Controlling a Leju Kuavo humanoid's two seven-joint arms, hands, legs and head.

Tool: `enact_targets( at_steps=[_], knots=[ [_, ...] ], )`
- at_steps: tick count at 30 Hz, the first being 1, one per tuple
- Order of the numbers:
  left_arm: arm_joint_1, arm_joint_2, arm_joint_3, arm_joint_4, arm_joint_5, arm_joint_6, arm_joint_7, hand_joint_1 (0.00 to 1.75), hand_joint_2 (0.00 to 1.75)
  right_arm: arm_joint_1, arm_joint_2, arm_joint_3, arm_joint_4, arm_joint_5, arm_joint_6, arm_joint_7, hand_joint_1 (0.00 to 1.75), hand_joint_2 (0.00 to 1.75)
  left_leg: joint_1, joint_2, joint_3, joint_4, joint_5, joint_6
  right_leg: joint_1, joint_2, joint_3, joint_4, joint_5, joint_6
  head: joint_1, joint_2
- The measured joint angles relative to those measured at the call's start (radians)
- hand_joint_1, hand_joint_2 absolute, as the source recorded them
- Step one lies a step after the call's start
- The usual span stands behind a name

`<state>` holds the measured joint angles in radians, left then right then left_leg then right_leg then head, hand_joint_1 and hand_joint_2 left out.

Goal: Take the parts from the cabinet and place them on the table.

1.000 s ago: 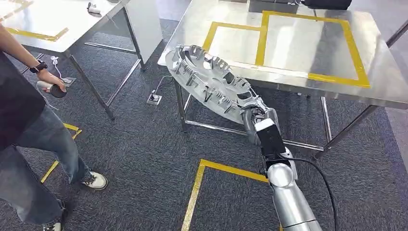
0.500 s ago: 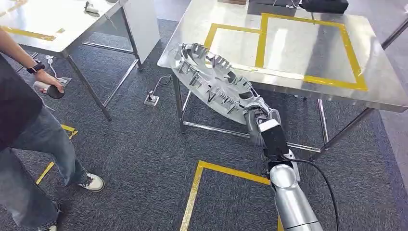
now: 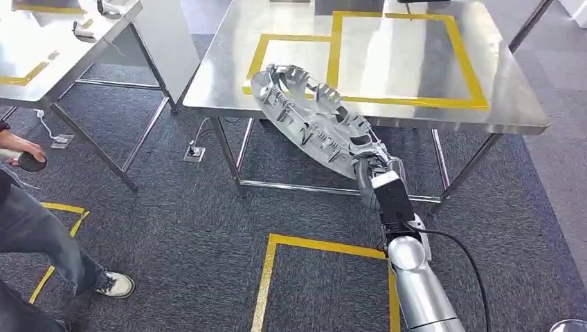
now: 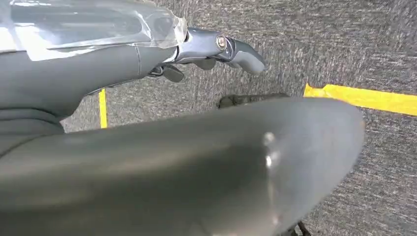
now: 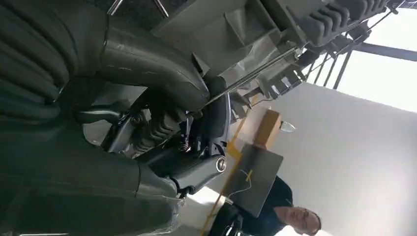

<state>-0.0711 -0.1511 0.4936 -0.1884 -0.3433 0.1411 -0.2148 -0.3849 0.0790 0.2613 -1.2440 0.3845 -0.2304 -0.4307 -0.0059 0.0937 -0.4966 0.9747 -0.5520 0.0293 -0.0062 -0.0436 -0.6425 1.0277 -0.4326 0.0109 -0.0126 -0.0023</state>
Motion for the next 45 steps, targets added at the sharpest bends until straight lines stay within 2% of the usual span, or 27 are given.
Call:
enact_targets(
  at_steps=[5, 8, 10, 11, 13, 15, 16, 18, 19, 20, 21, 22, 24, 26, 27, 29, 31, 33, 34, 35, 36, 39, 40, 41, 42, 43, 45],
  knots=[
    [0.001, 0.002, 0.000, 0.000, 0.000, 0.000, 0.000, 0.00, 0.00, -0.001, 0.000, 0.000, 0.008, -0.018, 0.018, -0.001, 1.75, 1.75, -0.001, -0.003, -0.002, 0.004, -0.003, -0.003, -0.004, -0.005, 0.001, 0.000, 0.000, -0.001, -0.004, 0.000],
    [0.001, 0.004, 0.001, 0.000, 0.000, 0.000, 0.000, 0.00, 0.00, -0.001, 0.007, -0.001, 0.010, -0.022, 0.025, -0.001, 1.75, 1.75, -0.004, -0.006, -0.002, 0.001, 0.002, 0.002, -0.005, -0.007, 0.008, -0.010, 0.009, 0.008, -0.005, 0.000],
    [0.000, 0.002, 0.001, 0.000, -0.001, 0.000, 0.000, 0.00, 0.00, -0.006, 0.008, 0.000, 0.011, -0.023, 0.029, -0.002, 1.75, 1.75, 0.012, -0.002, 0.029, -0.038, 0.029, -0.004, -0.001, 0.008, 0.006, -0.004, 0.003, 0.016, -0.002, 0.000],
    [0.000, 0.000, 0.001, 0.000, -0.001, 0.000, 0.000, 0.00, 0.00, -0.012, 0.008, 0.000, 0.013, -0.024, 0.031, -0.003, 1.75, 1.75, 0.016, -0.001, 0.029, -0.041, 0.033, -0.001, -0.003, 0.026, -0.016, 0.045, -0.026, 0.021, -0.001, 0.000],
    [-0.001, -0.002, 0.001, 0.000, -0.002, 0.000, 0.000, 0.00, 0.00, -0.013, 0.005, -0.001, 0.018, -0.026, 0.031, -0.004, 1.75, 1.75, 0.017, 0.000, 0.031, -0.040, 0.032, -0.002, -0.007, 0.033, -0.089, 0.202, -0.088, 0.034, 0.005, 0.000],
    [0.000, -0.003, 0.001, 0.000, -0.002, 0.000, 0.000, 0.00, 0.00, -0.012, 0.001, -0.001, 0.024, -0.026, 0.032, -0.005, 1.75, 1.75, 0.017, 0.002, 0.033, -0.038, 0.028, -0.006, -0.010, 0.034, -0.141, 0.291, -0.100, 0.042, 0.005, 0.000],
    [0.000, -0.003, 0.001, 0.000, -0.002, 0.000, 0.000, 0.00, 0.00, -0.011, -0.001, -0.001, 0.027, -0.026, 0.032, -0.005, 1.75, 1.75, 0.019, 0.006, 0.037, -0.037, 0.024, -0.009, -0.013, 0.033, -0.131, 0.263, -0.072, 0.043, 0.005, 0.000],
    [0.000, -0.005, 0.002, 0.000, -0.002, 0.000, 0.000, 0.00, 0.00, -0.013, -0.002, -0.001, 0.029, -0.026, 0.032, -0.005, 1.75, 1.75, 0.027, 0.007, 0.047, -0.025, 0.007, -0.024, -0.018, 0.019, -0.050, 0.093, 0.023, 0.050, 0.005, 0.000],
    [0.000, -0.005, 0.002, 0.000, -0.002, 0.000, 0.000, 0.00, 0.00, -0.013, -0.002, -0.001, 0.030, -0.026, 0.032, -0.006, 1.75, 1.75, 0.030, 0.011, 0.051, -0.015, -0.006, -0.035, -0.020, 0.002, -0.014, 0.018, 0.033, 0.056, 0.006, 0.000],
    [-0.001, 0.002, 0.003, 0.000, -0.002, 0.002, 0.000, 0.00, 0.00, -0.016, -0.002, -0.001, 0.036, -0.026, 0.032, -0.009, 1.75, 1.75, 0.017, 0.013, 0.035, -0.010, -0.013, -0.044, -0.009, -0.014, -0.004, 0.020, 0.013, 0.057, 0.017, 0.000],
    [-0.002, -0.001, 0.003, 0.000, -0.003, 0.001, 0.000, 0.00, 0.00, -0.019, -0.002, -0.001, 0.036, -0.026, 0.031, -0.011, 1.75, 1.75, 0.017, 0.016, 0.034, -0.002, -0.019, -0.046, -0.012, -0.005, -0.007, 0.013, 0.003, 0.030, 0.019, 0.000],
    [-0.002, -0.002, 0.003, 0.000, -0.003, 0.002, 0.000, 0.00, 0.00, -0.017, -0.002, -0.002, 0.037, -0.026, 0.029, -0.014, 1.75, 1.75, 0.014, 0.021, 0.037, -0.004, -0.021, -0.047, -0.012, 0.001, -0.010, 0.016, -0.001, 0.018, -0.002, 0.000],
    [-0.002, -0.001, 0.003, 0.000, -0.003, 0.002, 0.000, 0.00, 0.00, -0.018, -0.003, -0.002, 0.039, -0.025, 0.026, -0.015, 1.75, 1.75, 0.018, 0.038, 0.043, -0.006, -0.030, -0.050, -0.011, 0.019, -0.011, 0.019, -0.008, 0.005, -0.005, 0.000],
    [-0.004, -0.001, 0.003, -0.001, -0.003, 0.002, 0.000, 0.00, 0.00, -0.019, -0.001, -0.003, 0.039, -0.025, 0.026, -0.015, 1.75, 1.75, 0.025, -0.053, 0.020, 0.054, -0.074, -0.054, -0.013, 0.029, -0.004, 0.017, -0.011, -0.007, -0.007, 0.000],
    [-0.003, -0.001, 0.003, -0.001, -0.003, 0.002, -0.001, 0.00, 0.00, -0.022, 0.002, -0.002, 0.040, -0.026, 0.026, -0.015, 1.75, 1.75, 0.025, -0.077, -0.022, 0.131, -0.110, -0.055, -0.013, 0.035, -0.005, 0.017, -0.012, -0.011, -0.009, 0.000],
    [0.000, -0.001, 0.003, 0.000, -0.003, 0.002, -0.001, 0.00, 0.00, -0.023, 0.006, -0.002, 0.041, -0.026, 0.026, -0.016, 1.75, 1.75, 0.025, -0.089, -0.122, 0.300, -0.168, -0.053, -0.009, 0.060, -0.004, 0.017, -0.014, -0.014, -0.010, 0.000],
    [0.004, -0.002, 0.003, 0.000, -0.003, 0.002, -0.001, 0.00, 0.00, -0.023, 0.006, -0.002, 0.042, -0.029, 0.026, -0.017, 1.75, 1.75, 0.023, -0.090, -0.166, 0.332, -0.136, -0.045, -0.006, 0.086, -0.001, 0.017, -0.014, -0.014, -0.009, 0.000],
    [0.004, -0.002, 0.003, 0.000, -0.003, 0.002, -0.001, 0.00, 0.00, -0.023, 0.006, -0.002, 0.043, -0.030, 0.026, -0.017, 1.75, 1.75, 0.017, -0.104, -0.126, 0.192, -0.025, -0.025, -0.001, 0.116, 0.005, 0.017, -0.014, -0.014, -0.010, 0.000],
    [0.004, -0.001, 0.003, 0.000, -0.004, 0.001, -0.002, 0.00, 0.00, -0.023, 0.008, -0.002, 0.043, -0.031, 0.026, -0.017, 1.75, 1.75, 0.014, -0.134, -0.094, 0.103, 0.028, -0.010, -0.001, 0.131, 0.007, 0.017, -0.014, -0.014, -0.010, 0.000],
    [0.004, 0.010, 0.004, 0.000, -0.004, 0.001, -0.002, 0.00, 0.00, -0.023, 0.008, -0.003, 0.043, -0.033, 0.025, -0.019, 1.75, 1.75, 0.013, -0.201, -0.077, 0.066, 0.034, 0.008, -0.008, 0.139, 0.005, 0.016, -0.013, -0.013, -0.008, 0.000],
    [0.005, 0.006, 0.005, 0.001, -0.004, 0.000, -0.002, 0.00, 0.00, -0.026, 0.008, -0.003, 0.043, -0.035, 0.025, -0.019, 1.75, 1.75, 0.015, -0.208, -0.079, 0.050, 0.036, 0.010, -0.005, 0.153, 0.002, 0.018, -0.011, -0.009, 0.001, 0.000],
    [0.003, 0.008, 0.005, 0.000, -0.004, 0.000, -0.002, 0.00, 0.00, -0.022, 0.008, -0.003, 0.043, -0.036, 0.022, -0.022, 1.75, 1.75, 0.003, -0.180, -0.070, 0.040, 0.036, 0.010, -0.019, 0.187, -0.005, 0.005, 0.002, 0.017, -0.009, 0.000],
    [0.002, 0.005, 0.005, 0.000, -0.004, 0.001, -0.002, 0.00, 0.00, -0.020, 0.006, -0.003, 0.042, -0.032, 0.020, -0.022, 1.75, 1.75, 0.017, -0.165, -0.054, 0.021, 0.049, 0.002, -0.018, 0.173, -0.007, 0.008, 0.001, 0.018, -0.009, 0.000],
    [0.003, 0.006, 0.005, 0.000, -0.004, 0.001, -0.002, 0.00, 0.00, -0.023, 0.006, -0.002, 0.042, -0.028, 0.019, -0.022, 1.75, 1.75, 0.007, -0.167, -0.064, 0.018, 0.040, -0.019, -0.011, 0.121, 0.007, 0.003, 0.007, 0.016, -0.001, 0.000],
    [0.003, 0.005, 0.006, 0.000, -0.004, 0.000, -0.002, 0.00, 0.00, -0.025, 0.007, 0.000, 0.043, -0.025, 0.019, -0.022, 1.75, 1.75, 0.009, -0.164, -0.062, 0.022, 0.041, -0.033, -0.010, 0.125, 0.011, -0.011, 0.005, -0.001, 0.007, 0.000],
    [0.002, 0.003, 0.007, 0.000, -0.004, 0.000, -0.002, 0.00, 0.00, -0.023, 0.008, 0.000, 0.043, -0.024, 0.018, -0.023, 1.75, 1.75, 0.008, -0.158, -0.059, 0.022, 0.040, -0.029, -0.009, 0.129, 0.012, -0.014, 0.007, -0.011, 0.003, 0.000],
    [-0.001, 0.002, 0.010, 0.000, -0.004, 0.002, -0.002, 0.00, 0.00, -0.025, 0.006, 0.000, 0.043, -0.024, 0.013, -0.023, 1.75, 1.75, 0.007, -0.156, -0.056, 0.023, 0.043, -0.024, -0.010, 0.129, 0.016, -0.018, 0.010, -0.010, 0.005, 0.000]
  ],
)
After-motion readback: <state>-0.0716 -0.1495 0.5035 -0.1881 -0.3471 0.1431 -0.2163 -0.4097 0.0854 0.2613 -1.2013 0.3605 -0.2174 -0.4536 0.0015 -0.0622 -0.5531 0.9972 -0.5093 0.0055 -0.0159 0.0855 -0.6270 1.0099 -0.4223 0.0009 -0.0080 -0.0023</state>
